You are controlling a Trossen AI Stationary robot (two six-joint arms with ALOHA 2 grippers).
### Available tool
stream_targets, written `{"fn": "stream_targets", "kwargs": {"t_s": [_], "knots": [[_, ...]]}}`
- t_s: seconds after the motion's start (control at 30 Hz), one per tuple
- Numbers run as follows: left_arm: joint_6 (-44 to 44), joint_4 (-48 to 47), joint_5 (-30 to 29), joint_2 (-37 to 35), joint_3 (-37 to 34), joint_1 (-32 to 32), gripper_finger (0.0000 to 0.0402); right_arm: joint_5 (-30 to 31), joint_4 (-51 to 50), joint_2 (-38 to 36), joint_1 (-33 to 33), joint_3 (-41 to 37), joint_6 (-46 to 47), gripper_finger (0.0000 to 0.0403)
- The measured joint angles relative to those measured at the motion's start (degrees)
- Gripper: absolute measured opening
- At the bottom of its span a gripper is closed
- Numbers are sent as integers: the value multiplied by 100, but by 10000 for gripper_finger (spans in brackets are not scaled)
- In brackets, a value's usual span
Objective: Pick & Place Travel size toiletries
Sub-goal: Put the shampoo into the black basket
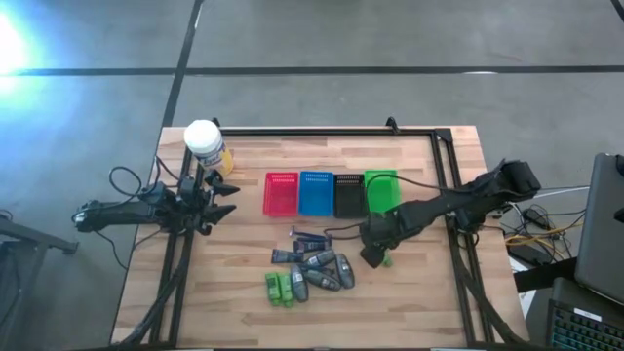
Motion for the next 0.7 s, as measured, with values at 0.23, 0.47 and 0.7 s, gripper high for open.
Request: {"fn": "stream_targets", "kwargs": {"t_s": [0.23,0.47,0.7], "knots": [[2,-2,2,0,0,0,264,74,114,671,-12,6,74,342],[1,0,2,0,0,-1,264,216,14,1012,-12,227,-158,318],[2,-10,2,0,0,0,264,478,95,1035,-12,248,-236,241]]}}
